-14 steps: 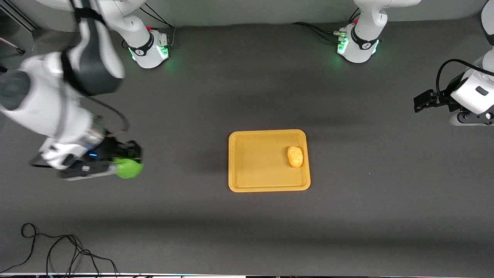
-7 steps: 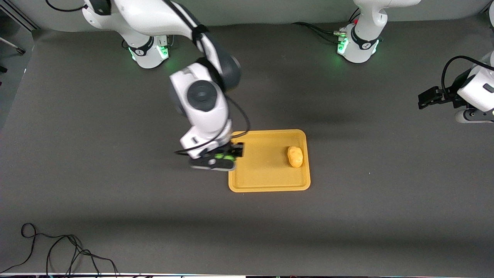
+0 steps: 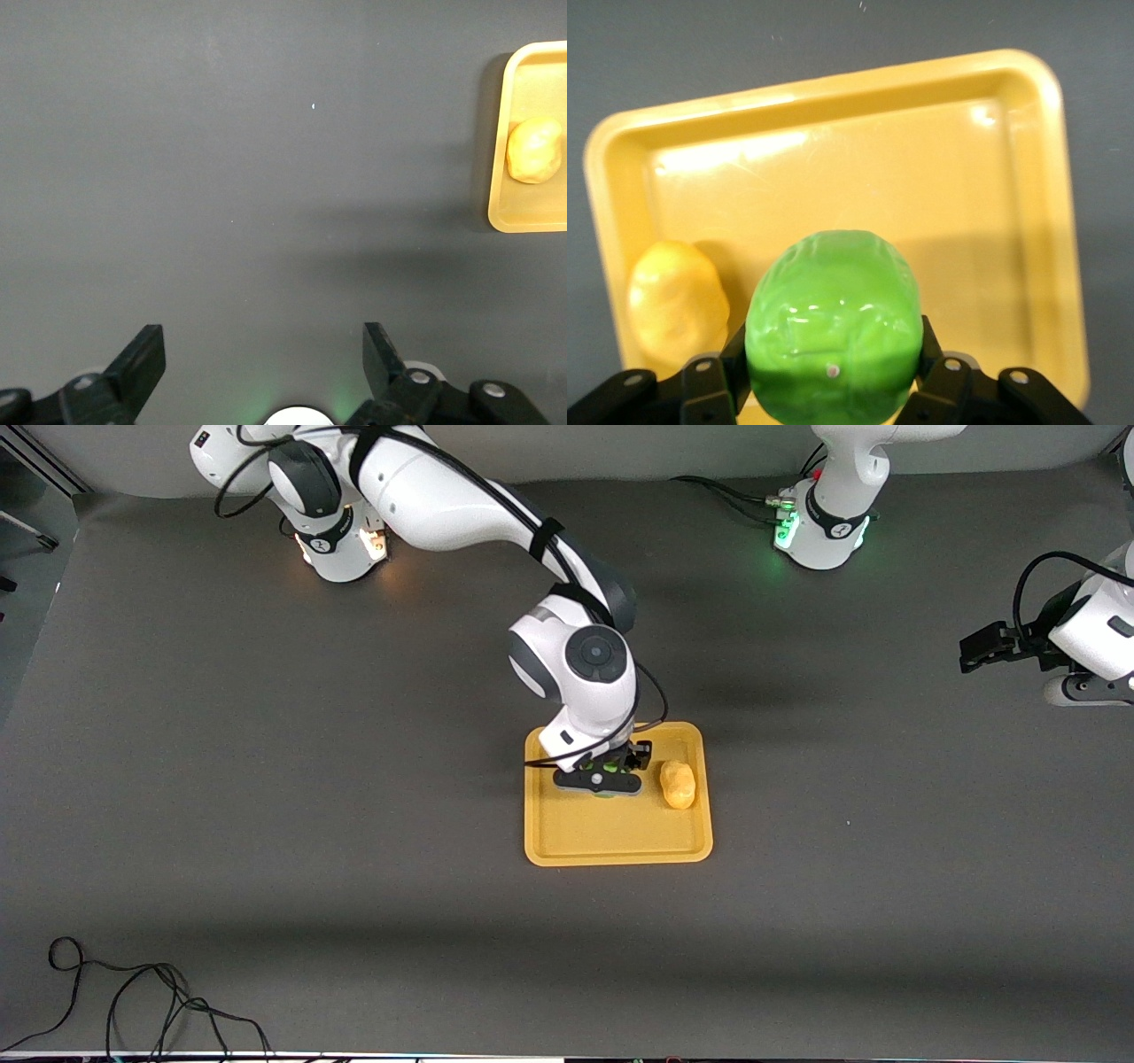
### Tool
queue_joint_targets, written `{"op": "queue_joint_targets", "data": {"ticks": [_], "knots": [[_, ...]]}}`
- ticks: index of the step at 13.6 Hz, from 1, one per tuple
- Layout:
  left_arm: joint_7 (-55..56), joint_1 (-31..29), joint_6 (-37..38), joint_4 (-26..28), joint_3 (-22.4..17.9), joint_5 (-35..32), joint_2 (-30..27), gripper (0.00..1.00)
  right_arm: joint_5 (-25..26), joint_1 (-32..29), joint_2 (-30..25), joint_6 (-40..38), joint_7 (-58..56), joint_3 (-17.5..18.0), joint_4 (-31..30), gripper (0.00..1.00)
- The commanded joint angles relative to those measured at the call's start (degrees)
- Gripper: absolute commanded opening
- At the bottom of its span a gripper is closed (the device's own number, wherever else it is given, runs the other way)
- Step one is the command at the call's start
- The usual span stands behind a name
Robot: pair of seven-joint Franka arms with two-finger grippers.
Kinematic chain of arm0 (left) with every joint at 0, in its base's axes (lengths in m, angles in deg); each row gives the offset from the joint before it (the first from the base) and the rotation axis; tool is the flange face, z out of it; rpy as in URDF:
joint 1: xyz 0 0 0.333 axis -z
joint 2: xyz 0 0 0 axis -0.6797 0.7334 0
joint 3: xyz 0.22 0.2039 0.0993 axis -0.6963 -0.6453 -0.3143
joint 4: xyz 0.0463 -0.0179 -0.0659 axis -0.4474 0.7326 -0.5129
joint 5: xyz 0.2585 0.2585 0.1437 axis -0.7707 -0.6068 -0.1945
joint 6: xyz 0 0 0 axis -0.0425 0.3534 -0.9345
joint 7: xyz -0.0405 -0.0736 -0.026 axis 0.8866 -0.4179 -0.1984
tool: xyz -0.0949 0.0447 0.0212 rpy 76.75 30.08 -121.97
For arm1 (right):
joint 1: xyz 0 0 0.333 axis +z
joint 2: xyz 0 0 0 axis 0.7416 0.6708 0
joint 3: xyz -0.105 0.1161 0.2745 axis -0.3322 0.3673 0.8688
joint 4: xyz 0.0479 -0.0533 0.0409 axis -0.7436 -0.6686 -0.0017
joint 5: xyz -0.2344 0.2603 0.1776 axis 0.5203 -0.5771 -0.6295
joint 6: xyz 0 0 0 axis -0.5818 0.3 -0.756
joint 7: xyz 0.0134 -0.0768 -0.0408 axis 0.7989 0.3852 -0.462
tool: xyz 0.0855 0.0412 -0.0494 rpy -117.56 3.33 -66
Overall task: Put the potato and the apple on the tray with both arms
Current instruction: 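Carry the apple with the right gripper onto the tray beside the potato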
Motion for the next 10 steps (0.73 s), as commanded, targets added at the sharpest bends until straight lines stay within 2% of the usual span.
{"op": "queue_joint_targets", "data": {"ticks": [1,5,6,7,10], "knots": [[-0.18,0.11,1.1,-1.12,-0.08,0.98,-0.17,1.0,1.04,-0.05,5.26,3.01,1.48,-0.03,3.43,0.36],[-0.53,0.11,-4.08,-0.59,-0.25,3.97,0.09,1.0,1.04,0.03,7.2,4.69,1.48,0.06,3.17,0.37],[-0.53,0.11,-5.13,-0.41,-0.25,3.53,0.18,0.99,1.04,0.03,7.2,5.13,1.56,0.06,3.08,0.5],[-0.53,0.11,-5.75,-0.24,-0.25,3.53,0.18,0.99,1.04,-0.05,7.11,5.13,1.48,0.06,2.9,0.99],[-0.62,0.03,-6.37,-0.15,-0.34,3.35,0.35,0.99,1.48,-0.05,6.15,4.08,1.48,-0.2,2.99,1.0]]}}
